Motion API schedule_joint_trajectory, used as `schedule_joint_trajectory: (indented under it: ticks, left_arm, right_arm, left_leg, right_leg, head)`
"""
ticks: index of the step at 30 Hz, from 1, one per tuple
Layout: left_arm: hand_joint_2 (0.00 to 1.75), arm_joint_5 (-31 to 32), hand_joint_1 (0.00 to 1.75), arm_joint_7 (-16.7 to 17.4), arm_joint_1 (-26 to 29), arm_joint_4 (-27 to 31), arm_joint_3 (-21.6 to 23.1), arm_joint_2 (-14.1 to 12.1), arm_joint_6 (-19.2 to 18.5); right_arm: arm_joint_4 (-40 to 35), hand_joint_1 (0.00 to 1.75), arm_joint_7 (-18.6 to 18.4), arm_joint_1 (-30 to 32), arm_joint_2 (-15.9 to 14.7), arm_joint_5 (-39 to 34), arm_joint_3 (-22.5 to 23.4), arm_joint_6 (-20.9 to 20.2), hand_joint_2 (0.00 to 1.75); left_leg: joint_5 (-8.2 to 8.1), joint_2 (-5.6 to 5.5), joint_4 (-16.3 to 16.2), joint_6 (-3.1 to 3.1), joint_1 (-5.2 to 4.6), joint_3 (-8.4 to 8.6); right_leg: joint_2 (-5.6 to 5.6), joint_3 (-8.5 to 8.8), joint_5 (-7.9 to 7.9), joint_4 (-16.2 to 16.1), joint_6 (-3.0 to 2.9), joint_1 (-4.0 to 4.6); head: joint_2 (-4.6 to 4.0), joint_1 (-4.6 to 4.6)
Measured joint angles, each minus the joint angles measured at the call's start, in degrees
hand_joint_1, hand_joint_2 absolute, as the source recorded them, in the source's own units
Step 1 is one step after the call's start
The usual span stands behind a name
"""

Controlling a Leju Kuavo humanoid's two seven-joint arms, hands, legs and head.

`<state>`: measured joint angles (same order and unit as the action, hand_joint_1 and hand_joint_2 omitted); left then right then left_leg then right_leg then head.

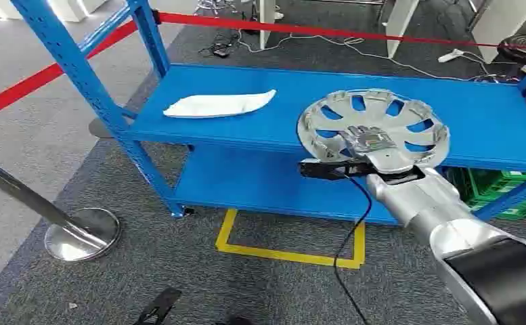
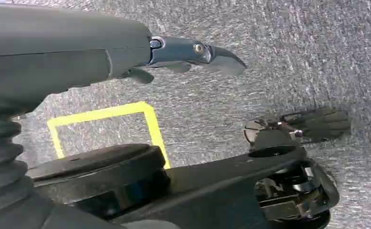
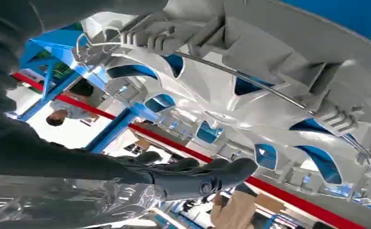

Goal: Take the parts from the cabinet and place them on the table.

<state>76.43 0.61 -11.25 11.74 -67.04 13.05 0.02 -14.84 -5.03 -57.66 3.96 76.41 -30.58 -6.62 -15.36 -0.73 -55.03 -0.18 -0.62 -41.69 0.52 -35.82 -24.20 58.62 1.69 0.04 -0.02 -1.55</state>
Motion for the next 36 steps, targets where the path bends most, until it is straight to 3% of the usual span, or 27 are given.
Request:
schedule_joint_trajectory:
  ticks: [36]
  left_arm:
    - [1.75, 0.00, 0.00, 0.00, 0.01, 0.00, 0.00, 0.00, -0.20]
  right_arm:
    - [0.00, 0.00, 0.09, 0.74, 0.07, 0.04, 0.46, 0.24, 1.75]
  left_leg:
    - [0.00, 0.00, 0.00, 0.00, 0.00, 0.00]
  right_leg:
    - [0.00, -0.01, 0.00, 0.00, 0.00, 0.00]
  head:
    - [0.00, 0.02]
